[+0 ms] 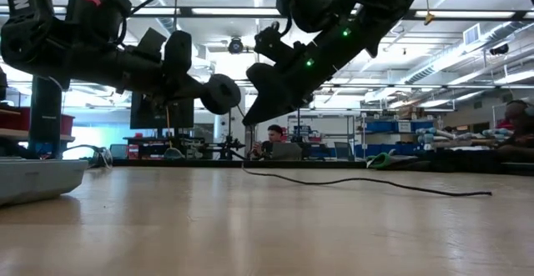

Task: Coil cords
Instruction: Coil the black wire on the spool

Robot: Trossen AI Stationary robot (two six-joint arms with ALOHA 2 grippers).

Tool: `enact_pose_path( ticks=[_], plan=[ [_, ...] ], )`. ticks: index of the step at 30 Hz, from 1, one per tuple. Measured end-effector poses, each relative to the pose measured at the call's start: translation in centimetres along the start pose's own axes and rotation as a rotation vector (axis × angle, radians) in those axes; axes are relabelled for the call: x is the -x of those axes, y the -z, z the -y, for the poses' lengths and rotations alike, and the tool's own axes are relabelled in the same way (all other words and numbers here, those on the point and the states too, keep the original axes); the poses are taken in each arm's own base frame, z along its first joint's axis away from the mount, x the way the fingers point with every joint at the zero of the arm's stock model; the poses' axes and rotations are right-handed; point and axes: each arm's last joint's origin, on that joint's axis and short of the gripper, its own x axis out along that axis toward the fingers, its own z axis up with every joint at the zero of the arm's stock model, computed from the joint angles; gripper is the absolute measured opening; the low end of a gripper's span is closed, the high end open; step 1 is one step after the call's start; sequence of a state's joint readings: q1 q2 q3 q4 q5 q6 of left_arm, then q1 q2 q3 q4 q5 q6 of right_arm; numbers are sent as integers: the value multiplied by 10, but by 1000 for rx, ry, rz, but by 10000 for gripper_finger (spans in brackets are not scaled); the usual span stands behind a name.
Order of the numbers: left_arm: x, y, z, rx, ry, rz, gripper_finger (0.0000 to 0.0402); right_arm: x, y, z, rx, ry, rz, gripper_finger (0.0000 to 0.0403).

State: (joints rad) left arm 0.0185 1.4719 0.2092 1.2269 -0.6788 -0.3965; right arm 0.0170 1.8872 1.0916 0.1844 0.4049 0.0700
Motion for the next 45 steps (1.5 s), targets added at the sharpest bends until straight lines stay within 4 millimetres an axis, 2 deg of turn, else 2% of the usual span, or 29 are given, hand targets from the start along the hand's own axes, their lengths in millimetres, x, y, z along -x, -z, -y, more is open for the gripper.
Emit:
enact_pose_path(
  ticks=[8, 13, 21, 29, 33, 45],
  plan=[
    [0, -1, 0, 9, 4, 9, 0, -1, 0, 1, -3, -42, -3, 63],
    [0, -2, 1, 12, 9, 13, 0, -2, -2, 2, -18, -85, 10, 9],
    [-1, -1, 2, 10, 28, 1, 0, 0, -18, -7, 27, -182, 192, 4],
    [-17, -3, 20, -39, 86, -91, 0, -15, -3, -14, 39, -236, 167, 1],
    [-20, -8, 24, -47, 97, -67, 0, -20, 3, -15, 45, -239, 144, 1],
    [-21, -10, 28, -5, 139, -72, 0, -20, 2, -13, 1, -211, 153, 0]
  ],
)
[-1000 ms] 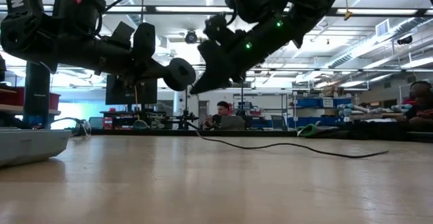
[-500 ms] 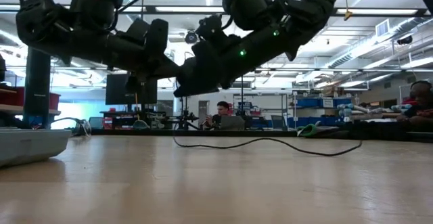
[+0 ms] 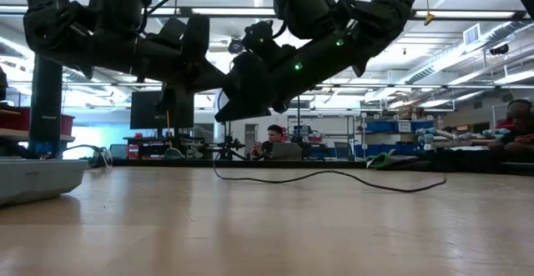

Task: Coil cords
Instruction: Coil the black wire on the spool

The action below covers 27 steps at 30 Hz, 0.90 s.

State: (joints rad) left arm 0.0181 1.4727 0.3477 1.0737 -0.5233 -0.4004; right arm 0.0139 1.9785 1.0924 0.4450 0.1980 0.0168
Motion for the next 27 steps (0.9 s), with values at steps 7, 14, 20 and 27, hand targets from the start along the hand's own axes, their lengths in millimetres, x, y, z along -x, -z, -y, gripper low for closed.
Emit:
enact_pose_path(
  ticks=[7, 14, 20, 27],
  plan=[
    [-3, -4, 5, 14, 48, 6, 0, -1, 2, 6, -56, 29, -25, 0],
    [-5, -6, 7, 10, 59, 3, 0, -1, 1, 7, -63, 24, -11, 0],
    [-3, -3, 5, 4, 42, -1, 0, -1, 8, 8, -61, 44, -83, 0],
    [-3, -2, 4, -7, 34, -17, 0, 1, 2, 9, -52, 59, -43, 0]
  ],
)
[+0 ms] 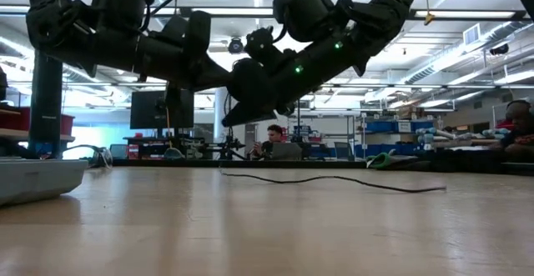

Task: Coil cords
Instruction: Coil the black wire on the spool

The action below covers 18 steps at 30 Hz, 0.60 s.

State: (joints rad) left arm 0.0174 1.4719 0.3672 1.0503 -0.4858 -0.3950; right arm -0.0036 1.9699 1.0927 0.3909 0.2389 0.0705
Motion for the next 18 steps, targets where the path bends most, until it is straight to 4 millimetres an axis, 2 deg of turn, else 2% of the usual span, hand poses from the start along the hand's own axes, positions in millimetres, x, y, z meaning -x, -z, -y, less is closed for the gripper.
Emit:
enact_pose_path(
  ticks=[18],
  plan=[
    [3, 2, -3, -53, -29, 8, 0, 0, 16, 9, -17, 35, -173, 7]
  ],
)
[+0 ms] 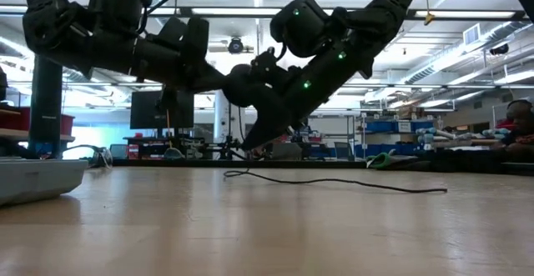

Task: Coil cords
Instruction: Coil the black wire on the spool

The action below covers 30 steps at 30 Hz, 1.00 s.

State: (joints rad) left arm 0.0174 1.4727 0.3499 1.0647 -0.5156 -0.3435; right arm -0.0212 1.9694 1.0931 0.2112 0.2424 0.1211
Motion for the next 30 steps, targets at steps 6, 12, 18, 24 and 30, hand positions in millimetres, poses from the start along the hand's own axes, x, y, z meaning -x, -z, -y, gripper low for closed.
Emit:
enact_pose_path(
  ticks=[6, 12, 18, 24, 30],
  plan=[
    [14, 11, -14, 24, -43, -3, 0, 0, 3, 1, 3, 4, -30, 12],
    [28, 23, -26, 38, -49, -32, 0, 0, 3, 1, -3, 4, -29, 13],
    [37, 31, -34, 25, -58, -72, 0, 0, 2, 0, -14, -27, -23, 27],
    [43, 36, -38, 14, -34, -107, 0, -1, 2, 2, -35, -29, -30, 38],
    [44, 37, -38, -30, 24, -132, 0, 0, 10, 11, -29, 0, -128, 39]
  ],
)
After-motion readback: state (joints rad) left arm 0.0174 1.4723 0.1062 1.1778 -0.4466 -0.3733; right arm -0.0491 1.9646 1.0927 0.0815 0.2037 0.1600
